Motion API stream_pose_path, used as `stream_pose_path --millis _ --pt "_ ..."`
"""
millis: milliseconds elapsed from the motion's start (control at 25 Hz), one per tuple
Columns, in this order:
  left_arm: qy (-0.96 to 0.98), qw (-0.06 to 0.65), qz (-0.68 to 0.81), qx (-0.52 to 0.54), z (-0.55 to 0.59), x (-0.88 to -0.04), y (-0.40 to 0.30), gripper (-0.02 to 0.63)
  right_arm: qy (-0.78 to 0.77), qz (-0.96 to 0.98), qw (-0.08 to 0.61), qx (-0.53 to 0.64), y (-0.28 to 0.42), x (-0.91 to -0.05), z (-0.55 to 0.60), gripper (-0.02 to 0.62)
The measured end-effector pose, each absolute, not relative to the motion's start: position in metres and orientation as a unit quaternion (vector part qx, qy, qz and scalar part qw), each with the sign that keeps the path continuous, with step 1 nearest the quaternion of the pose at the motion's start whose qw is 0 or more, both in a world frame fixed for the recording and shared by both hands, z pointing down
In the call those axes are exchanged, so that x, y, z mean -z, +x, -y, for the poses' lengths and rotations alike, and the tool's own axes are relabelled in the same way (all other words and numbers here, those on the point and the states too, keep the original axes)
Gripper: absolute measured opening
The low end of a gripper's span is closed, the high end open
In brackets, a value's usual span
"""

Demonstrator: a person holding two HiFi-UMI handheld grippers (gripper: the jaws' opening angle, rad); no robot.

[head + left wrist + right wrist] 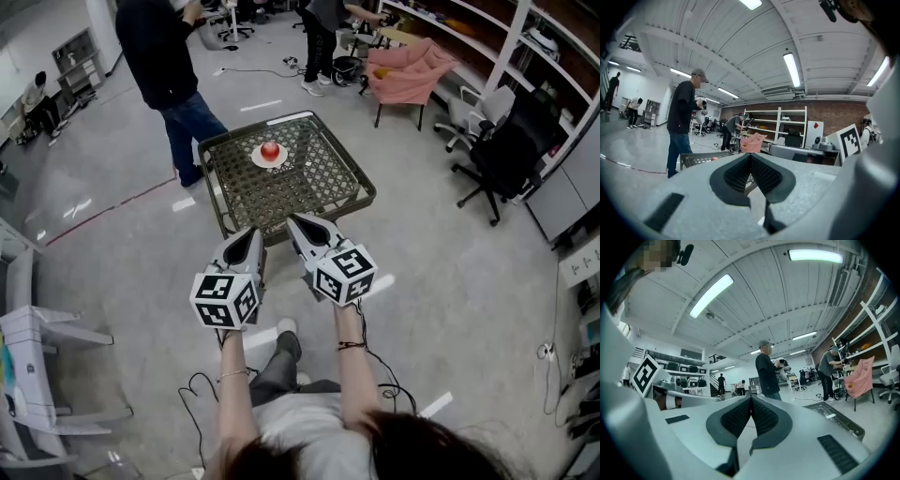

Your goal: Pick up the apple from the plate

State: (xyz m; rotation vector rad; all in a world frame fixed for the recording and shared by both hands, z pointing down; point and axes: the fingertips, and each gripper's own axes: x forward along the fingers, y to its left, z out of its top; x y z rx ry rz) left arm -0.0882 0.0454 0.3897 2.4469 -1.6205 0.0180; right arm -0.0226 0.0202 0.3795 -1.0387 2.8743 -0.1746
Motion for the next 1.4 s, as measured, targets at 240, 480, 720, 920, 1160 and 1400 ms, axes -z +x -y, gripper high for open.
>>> stream_pose_path --millis 240,480,720,920,1160,1400 --pt "0.829 0.106 0.549 -0.006 -0.007 -0.392 -0.095 0.011 -0.344 -0.936 0.04 0.063 -0.027 -0.384 0.017 0.009" --pt "0.835 0.106 0.541 -0.007 0.039 -0.39 -0.092 0.011 -0.354 -0.933 0.035 0.064 -0.024 -0.382 0.063 0.009" --pt "0.836 0.106 0.538 -0.001 0.09 -0.387 -0.101 0.011 -0.356 -0.932 0.028 0.068 -0.032 -0.384 0.109 0.009" --pt "0.842 0.107 0.529 -0.009 0.13 -0.39 -0.101 0.011 -0.359 -0.93 0.024 0.071 -0.036 -0.386 0.147 0.009" --pt "0.846 0.114 0.521 -0.017 0.165 -0.397 -0.107 0.011 -0.358 -0.93 0.019 0.081 -0.044 -0.395 0.183 0.009" --pt "0.844 0.117 0.524 -0.021 0.181 -0.41 -0.121 0.011 -0.357 -0.929 0.018 0.091 -0.052 -0.41 0.198 0.009"
